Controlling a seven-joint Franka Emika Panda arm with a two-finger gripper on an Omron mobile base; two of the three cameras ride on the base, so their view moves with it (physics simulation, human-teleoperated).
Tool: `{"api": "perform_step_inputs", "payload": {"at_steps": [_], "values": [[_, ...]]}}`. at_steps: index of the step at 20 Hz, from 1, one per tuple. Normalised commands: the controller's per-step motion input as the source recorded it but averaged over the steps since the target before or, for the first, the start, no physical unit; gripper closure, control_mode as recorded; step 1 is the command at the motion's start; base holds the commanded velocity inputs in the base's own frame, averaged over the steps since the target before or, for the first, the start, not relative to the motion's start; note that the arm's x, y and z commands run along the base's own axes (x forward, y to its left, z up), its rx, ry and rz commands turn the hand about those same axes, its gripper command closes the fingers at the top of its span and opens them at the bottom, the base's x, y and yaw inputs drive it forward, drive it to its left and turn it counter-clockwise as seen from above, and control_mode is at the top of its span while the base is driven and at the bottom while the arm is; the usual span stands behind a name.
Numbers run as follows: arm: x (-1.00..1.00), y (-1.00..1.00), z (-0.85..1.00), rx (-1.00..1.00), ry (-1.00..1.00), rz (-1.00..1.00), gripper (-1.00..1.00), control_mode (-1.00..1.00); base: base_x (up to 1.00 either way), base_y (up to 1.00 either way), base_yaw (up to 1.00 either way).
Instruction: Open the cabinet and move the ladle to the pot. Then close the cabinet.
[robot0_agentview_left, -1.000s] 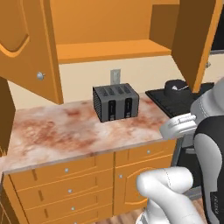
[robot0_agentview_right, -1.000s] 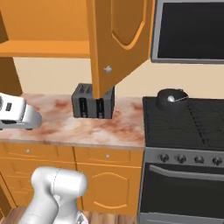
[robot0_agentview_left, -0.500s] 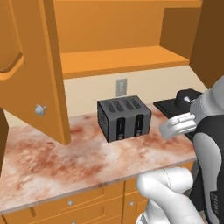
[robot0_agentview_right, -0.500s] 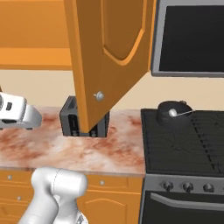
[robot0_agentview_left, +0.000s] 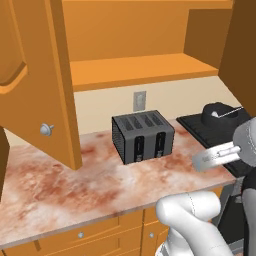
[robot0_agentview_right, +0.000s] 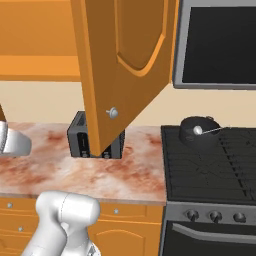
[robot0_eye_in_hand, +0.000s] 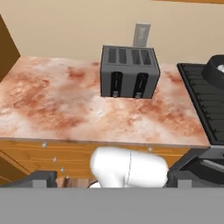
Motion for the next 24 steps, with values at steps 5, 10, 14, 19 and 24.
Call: {"api": "perform_step_inputs", "payload": {"at_steps": [5,10,14,19,24], "values": [[-0.76,0.00,0.58,0.00,-0.27,-0.06,-1.00,-1.00,0.00,0.00,0.00],[-0.13,-0.12,0.47,0.03,-0.12,-0.06,-1.00,-1.00,0.00,0.00,0.00],[-0.02,-0.59,0.05,0.16,-0.06,-0.02,-1.00,-1.00,0.00,0.00,0.00],[-0.04,-0.46,-0.12,0.17,-0.14,0.00,-1.00,-1.00,0.00,0.00,0.00],[0.00,-0.20,-0.19,0.05,-0.28,0.00,-1.00,-1.00,0.00,0.00,0.00]]}}
